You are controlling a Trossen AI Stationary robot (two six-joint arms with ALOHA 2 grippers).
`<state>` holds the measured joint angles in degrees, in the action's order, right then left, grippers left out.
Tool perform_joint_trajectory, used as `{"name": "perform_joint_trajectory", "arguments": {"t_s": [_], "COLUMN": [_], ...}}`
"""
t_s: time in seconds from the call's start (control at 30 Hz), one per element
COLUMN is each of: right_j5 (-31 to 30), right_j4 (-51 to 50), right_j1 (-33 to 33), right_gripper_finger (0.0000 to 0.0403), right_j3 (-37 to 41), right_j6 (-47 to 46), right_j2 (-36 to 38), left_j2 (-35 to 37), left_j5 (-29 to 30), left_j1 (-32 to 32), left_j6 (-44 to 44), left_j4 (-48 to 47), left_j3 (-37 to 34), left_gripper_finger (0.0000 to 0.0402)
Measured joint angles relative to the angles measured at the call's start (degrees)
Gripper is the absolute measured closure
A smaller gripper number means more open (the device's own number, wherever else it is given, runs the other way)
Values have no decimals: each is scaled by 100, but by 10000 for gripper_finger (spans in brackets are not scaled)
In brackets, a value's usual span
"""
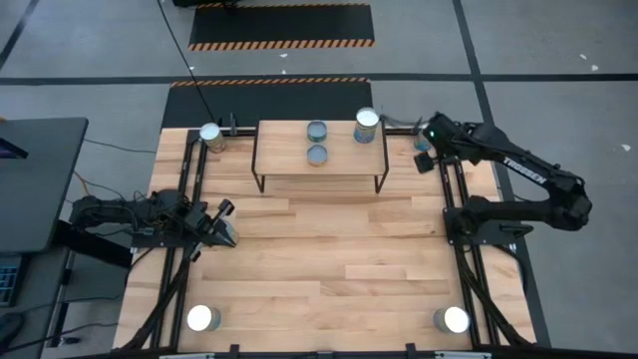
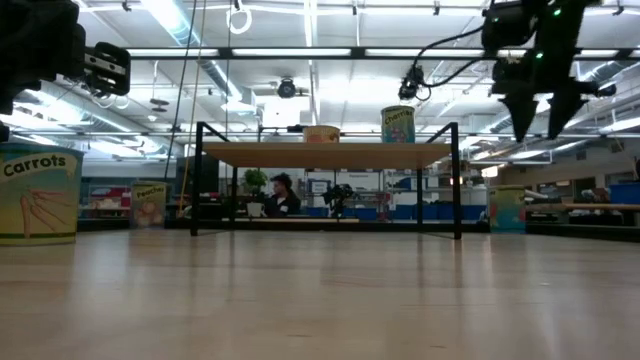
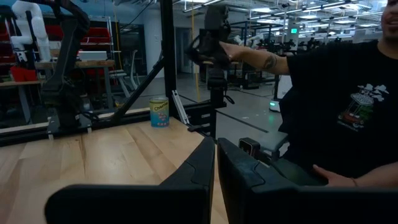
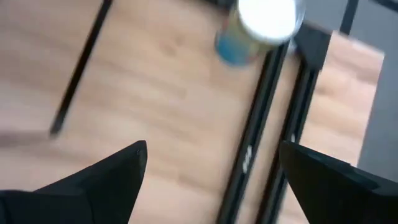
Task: Pick and place cans onto a shelf
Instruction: Put the big blue canned cherries on the shelf aligned with the other big blue canned cherries
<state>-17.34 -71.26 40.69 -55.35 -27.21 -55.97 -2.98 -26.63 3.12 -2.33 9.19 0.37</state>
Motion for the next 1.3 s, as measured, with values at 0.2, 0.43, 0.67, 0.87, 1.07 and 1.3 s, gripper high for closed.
{"name": "perform_joint_trajectory", "arguments": {"t_s": [0.2,0.43,0.67,0.87,1.07,1.3], "right_j5": [853,1746,1909,1975,2037,2170], "right_j4": [-620,-274,672,1624,2691,3396], "right_j1": [-1132,-3394,-5768,-7211,-8164,-8852], "right_gripper_finger": [31,33,41,48,53,53], "right_j3": [0,-2,-2,-2,-2,-680], "right_j6": [-677,-2111,-3674,-4513,-4957,-4648], "right_j2": [528,476,-42,-755,-1429,-2404], "left_j2": [0,0,0,0,0,0], "left_j5": [0,0,0,0,0,0], "left_j1": [0,0,2,1,0,2], "left_j6": [2,2,2,0,2,2], "left_j4": [0,0,0,0,0,0], "left_j3": [1,1,-1,1,0,-1], "left_gripper_finger": [374,374,374,374,374,374]}}
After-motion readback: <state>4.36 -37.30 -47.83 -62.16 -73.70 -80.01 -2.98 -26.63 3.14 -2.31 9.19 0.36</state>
